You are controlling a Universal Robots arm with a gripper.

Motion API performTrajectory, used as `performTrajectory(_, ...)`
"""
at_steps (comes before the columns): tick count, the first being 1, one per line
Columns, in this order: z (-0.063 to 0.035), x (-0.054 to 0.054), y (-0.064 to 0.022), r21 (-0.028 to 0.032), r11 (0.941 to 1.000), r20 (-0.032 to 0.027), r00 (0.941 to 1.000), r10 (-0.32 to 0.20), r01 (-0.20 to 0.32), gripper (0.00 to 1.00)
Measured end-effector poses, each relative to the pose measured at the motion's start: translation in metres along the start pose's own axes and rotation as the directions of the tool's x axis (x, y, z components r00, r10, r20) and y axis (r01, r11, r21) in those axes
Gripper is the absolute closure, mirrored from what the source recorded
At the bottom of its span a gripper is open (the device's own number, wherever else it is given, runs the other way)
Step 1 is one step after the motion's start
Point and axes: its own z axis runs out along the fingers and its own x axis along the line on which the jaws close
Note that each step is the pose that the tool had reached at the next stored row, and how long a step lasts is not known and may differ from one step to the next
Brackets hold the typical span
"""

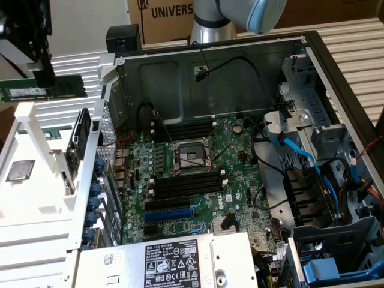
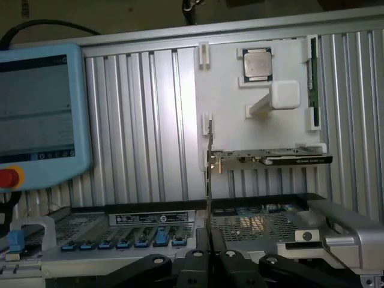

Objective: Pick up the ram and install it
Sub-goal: 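Pick up the ram and move it above insertion slot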

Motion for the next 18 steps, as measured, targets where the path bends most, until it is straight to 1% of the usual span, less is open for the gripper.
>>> performTrajectory(2,-0.0016,-0.001,-0.0093,0.0000,1.0000,0.0000,1.0000,0.000,0.000,0.87)
performTrajectory(3,-0.0027,-0.002,-0.0183,0.0000,1.0000,0.0001,1.0000,0.000,0.000,0.87)
performTrajectory(8,-0.0048,-0.004,-0.0412,0.0000,1.0000,0.0000,1.0000,0.000,0.000,0.87)
performTrajectory(10,-0.0061,-0.005,-0.0596,0.0000,1.0000,0.0000,1.0000,0.000,0.000,0.87)
performTrajectory(13,-0.0069,-0.006,-0.0735,0.0000,1.0000,0.0000,1.0000,0.000,0.000,0.87)
performTrajectory(14,-0.0071,-0.007,-0.0826,0.0000,1.0000,-0.0001,1.0000,0.000,0.000,0.87)
performTrajectory(16,-0.0072,-0.008,-0.0915,0.0000,1.0000,0.0000,1.0000,0.000,0.000,0.87)
performTrajectory(17,-0.0072,-0.010,-0.1098,0.0000,1.0000,0.0001,1.0000,0.000,0.000,0.87)
performTrajectory(18,-0.0072,-0.010,-0.1144,0.0000,1.0000,0.0000,1.0000,0.000,0.000,0.87)
